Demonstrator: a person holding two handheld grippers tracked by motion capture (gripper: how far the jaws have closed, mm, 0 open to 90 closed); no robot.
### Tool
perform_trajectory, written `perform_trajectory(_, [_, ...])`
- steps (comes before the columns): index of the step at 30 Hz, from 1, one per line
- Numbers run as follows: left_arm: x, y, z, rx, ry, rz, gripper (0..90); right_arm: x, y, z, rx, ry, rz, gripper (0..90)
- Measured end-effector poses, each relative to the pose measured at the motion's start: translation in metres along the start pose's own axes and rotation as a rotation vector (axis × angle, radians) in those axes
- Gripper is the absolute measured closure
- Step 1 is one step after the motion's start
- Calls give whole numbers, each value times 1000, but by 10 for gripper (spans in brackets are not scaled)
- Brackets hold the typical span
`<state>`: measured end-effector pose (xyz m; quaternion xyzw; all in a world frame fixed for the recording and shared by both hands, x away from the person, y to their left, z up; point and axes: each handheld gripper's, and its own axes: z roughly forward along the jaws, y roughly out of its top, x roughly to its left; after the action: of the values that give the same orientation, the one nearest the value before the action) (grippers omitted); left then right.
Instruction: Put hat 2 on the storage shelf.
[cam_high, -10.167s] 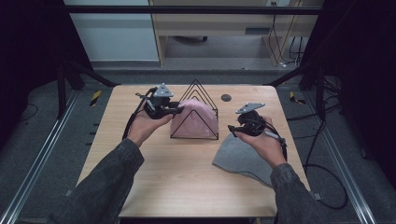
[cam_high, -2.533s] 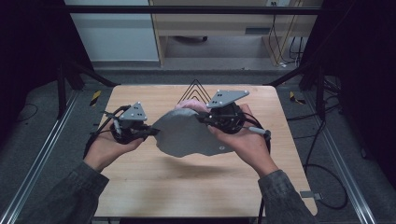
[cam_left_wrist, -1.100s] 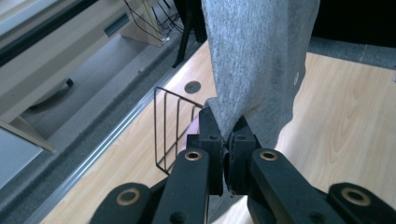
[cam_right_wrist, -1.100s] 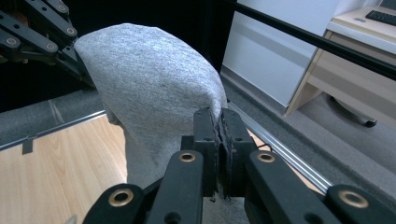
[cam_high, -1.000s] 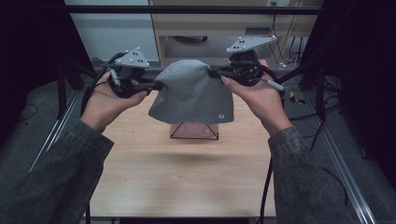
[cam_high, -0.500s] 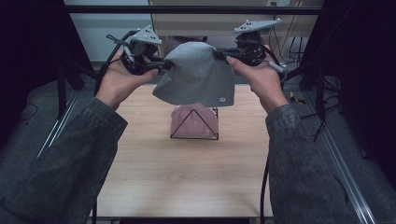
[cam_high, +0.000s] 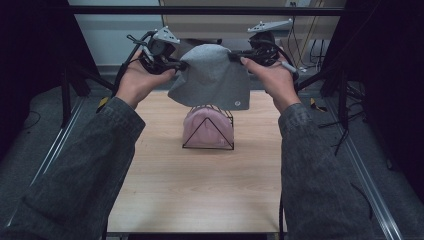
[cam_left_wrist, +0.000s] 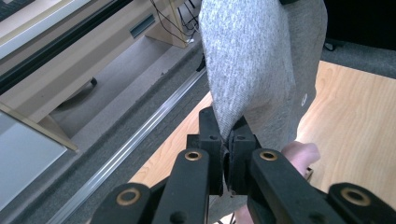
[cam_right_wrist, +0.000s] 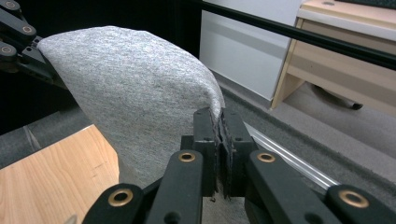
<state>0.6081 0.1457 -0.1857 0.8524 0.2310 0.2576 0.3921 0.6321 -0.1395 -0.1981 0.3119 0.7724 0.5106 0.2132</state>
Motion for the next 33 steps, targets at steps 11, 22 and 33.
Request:
perform_trajectory(11, [14, -1, 25, 6, 15, -18, 870, -16, -6, 17, 21, -16, 21, 869])
perform_trajectory(22, [21, -12, 47, 12, 10, -37, 870, -23, -17, 29, 65, -37, 17, 870])
perform_trajectory(33, [19, -23, 55, 38, -6, -46, 870, -22, -30, 34, 85, -30, 29, 870])
